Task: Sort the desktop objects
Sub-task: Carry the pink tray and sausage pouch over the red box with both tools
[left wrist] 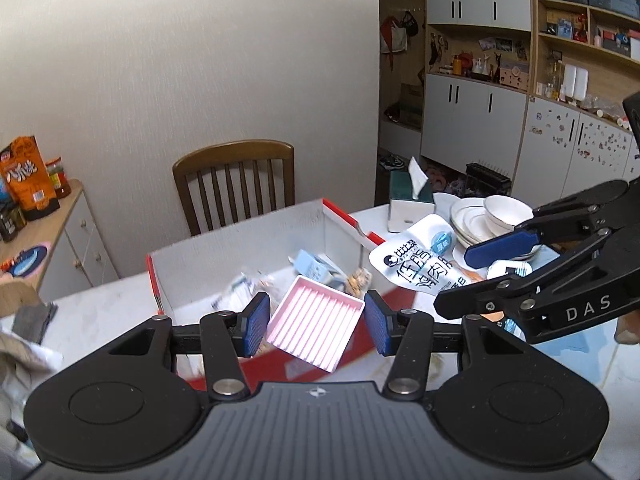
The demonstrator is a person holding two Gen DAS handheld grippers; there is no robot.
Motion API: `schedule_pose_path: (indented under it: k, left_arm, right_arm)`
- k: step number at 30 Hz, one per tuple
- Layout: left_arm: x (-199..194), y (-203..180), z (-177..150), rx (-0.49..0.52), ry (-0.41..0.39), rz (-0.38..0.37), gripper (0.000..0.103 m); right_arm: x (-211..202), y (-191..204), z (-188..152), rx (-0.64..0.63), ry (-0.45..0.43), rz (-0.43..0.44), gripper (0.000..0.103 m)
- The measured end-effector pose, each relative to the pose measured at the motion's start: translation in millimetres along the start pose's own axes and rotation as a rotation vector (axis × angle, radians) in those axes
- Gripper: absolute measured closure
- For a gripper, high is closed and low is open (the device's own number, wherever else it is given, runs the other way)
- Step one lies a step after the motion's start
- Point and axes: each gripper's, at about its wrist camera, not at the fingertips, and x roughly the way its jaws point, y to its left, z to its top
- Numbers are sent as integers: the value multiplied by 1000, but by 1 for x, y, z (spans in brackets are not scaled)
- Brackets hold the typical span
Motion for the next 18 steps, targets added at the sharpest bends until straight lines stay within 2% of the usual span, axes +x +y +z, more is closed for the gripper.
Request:
schedule_pose_path:
  k: [11,18]
  left_arm:
    - [40,33,27,15,-7,38,53]
    - [61,55,34,42,-14,60,53]
  right_arm:
    - [37,-9,45,-46,-38,-19,44]
    - [65,-18,63,-80,-57,-70,44]
